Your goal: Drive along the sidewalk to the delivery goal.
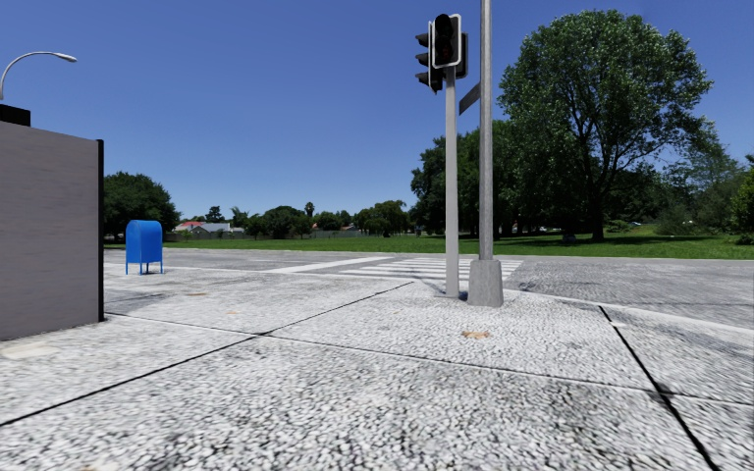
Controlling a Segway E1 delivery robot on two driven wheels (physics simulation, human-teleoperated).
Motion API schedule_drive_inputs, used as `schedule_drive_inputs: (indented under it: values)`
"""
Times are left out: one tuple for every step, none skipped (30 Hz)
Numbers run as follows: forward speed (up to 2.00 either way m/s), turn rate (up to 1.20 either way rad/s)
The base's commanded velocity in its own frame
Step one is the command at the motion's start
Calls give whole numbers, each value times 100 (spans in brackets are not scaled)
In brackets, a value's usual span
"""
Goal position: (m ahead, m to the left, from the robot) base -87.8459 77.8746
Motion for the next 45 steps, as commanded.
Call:
schedule_drive_inputs:
  values:
    - [0, 0]
    - [0, 0]
    - [0, 0]
    - [0, 2]
    - [0, 2]
    - [0, 2]
    - [0, 2]
    - [0, 2]
    - [0, 2]
    - [0, 2]
    - [0, 2]
    - [0, 2]
    - [0, 2]
    - [0, 2]
    - [0, 0]
    - [0, 0]
    - [0, 0]
    - [0, 0]
    - [0, 0]
    - [0, 0]
    - [0, 0]
    - [0, 0]
    - [0, 0]
    - [0, 0]
    - [0, 0]
    - [0, 0]
    - [0, 0]
    - [0, 0]
    - [0, 0]
    - [0, 0]
    - [0, 0]
    - [0, 0]
    - [0, 0]
    - [0, 0]
    - [0, 0]
    - [0, 0]
    - [0, 0]
    - [0, 0]
    - [0, 0]
    - [0, 0]
    - [0, 0]
    - [0, 3]
    - [0, 7]
    - [0, 9]
    - [0, 9]
